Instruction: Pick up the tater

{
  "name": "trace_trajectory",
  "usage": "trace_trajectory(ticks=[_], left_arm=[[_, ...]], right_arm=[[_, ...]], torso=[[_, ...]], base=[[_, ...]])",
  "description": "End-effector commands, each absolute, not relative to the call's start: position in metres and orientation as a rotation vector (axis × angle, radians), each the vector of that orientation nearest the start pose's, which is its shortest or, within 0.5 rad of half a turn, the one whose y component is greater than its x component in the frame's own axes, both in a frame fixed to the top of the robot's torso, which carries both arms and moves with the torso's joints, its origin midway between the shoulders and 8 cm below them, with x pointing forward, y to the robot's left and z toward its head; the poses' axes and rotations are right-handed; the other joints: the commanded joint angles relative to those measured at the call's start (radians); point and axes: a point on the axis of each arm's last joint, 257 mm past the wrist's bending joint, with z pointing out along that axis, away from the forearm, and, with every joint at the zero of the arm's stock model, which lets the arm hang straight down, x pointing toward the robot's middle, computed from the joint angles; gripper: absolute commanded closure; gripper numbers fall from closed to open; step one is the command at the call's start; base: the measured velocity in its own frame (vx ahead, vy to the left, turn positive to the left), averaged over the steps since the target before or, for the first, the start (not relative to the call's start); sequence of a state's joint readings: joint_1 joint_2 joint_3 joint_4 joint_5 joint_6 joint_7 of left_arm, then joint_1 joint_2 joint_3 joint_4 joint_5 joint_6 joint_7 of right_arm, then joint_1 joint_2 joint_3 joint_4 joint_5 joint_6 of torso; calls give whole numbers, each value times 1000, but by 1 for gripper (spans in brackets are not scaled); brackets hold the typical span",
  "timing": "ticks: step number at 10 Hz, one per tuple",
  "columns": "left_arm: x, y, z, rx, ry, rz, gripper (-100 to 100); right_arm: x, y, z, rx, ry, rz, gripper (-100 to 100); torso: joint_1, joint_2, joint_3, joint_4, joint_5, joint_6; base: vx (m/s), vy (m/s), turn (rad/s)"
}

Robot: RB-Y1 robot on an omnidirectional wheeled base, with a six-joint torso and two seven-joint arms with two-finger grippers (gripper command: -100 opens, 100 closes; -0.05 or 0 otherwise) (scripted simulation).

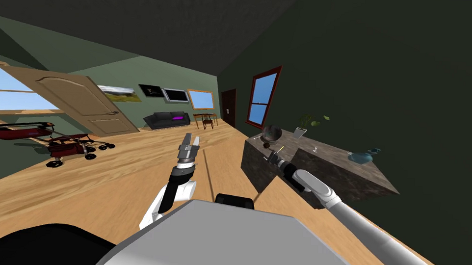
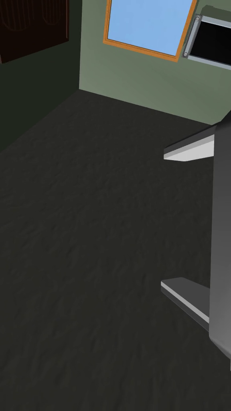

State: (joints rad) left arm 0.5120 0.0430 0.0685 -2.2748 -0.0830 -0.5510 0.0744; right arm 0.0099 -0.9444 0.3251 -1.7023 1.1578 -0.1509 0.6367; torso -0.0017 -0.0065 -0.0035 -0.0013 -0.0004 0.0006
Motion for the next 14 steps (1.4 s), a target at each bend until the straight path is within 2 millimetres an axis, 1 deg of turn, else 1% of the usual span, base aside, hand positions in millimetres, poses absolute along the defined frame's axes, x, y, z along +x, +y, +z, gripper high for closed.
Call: trace_trajectory(ticks=[1, 2, 4, 6, 7, 8, 9, 11, 13, 14], left_arm=[[334, 286, 28, -564, 657, -1259, 0], [334, 286, 28, -564, 657, -1259, 0], [334, 286, 28, -564, 657, -1259, 0], [334, 286, 28, -564, 657, -1259, 0], [334, 286, 28, -564, 657, -1259, 0], [334, 286, 28, -564, 657, -1259, 0], [334, 286, 28, -564, 657, -1259, 0], [334, 286, 28, -564, 657, -1259, 0], [334, 286, 28, -564, 657, -1259, 0], [334, 286, 28, -564, 657, -1259, 0]], right_arm=[[498, -293, -230, -1339, 1333, -511, -100], [501, -311, -238, -1405, 1327, -582, -100], [499, -312, -240, -1416, 1328, -582, -100], [498, -348, -258, -1552, 1319, -703, -100], [498, -352, -257, -1560, 1318, -712, -100], [496, -373, -264, -1628, 1313, -770, -100], [496, -373, -264, -1628, 1313, -770, -100], [490, -413, -275, -1748, 1305, -873, -100], [489, -413, -277, -1754, 1306, -870, -100], [484, -432, -282, -1811, 1304, -912, -100]], torso=[[0, 0, 0, 0, 0, 0], [0, 0, 0, 0, 0, 1], [1, -1, -1, 0, 0, 1], [1, 1, 1, 0, 0, 0], [-1, -2, -1, 0, 0, 0], [0, -1, -1, -1, 0, 1], [0, -2, -1, 0, 0, 0], [2, 0, 0, 0, 0, 0], [0, -2, -2, -1, 0, 1], [0, 1, 1, 0, 0, 1]], base=[[77, -15, 58], [95, 8, 104], [62, -3, 26], [95, -16, 172], [101, -20, 51], [102, -11, 83], [77, -11, 46], [115, 11, 122], [79, -25, 22], [60, -10, 91]])
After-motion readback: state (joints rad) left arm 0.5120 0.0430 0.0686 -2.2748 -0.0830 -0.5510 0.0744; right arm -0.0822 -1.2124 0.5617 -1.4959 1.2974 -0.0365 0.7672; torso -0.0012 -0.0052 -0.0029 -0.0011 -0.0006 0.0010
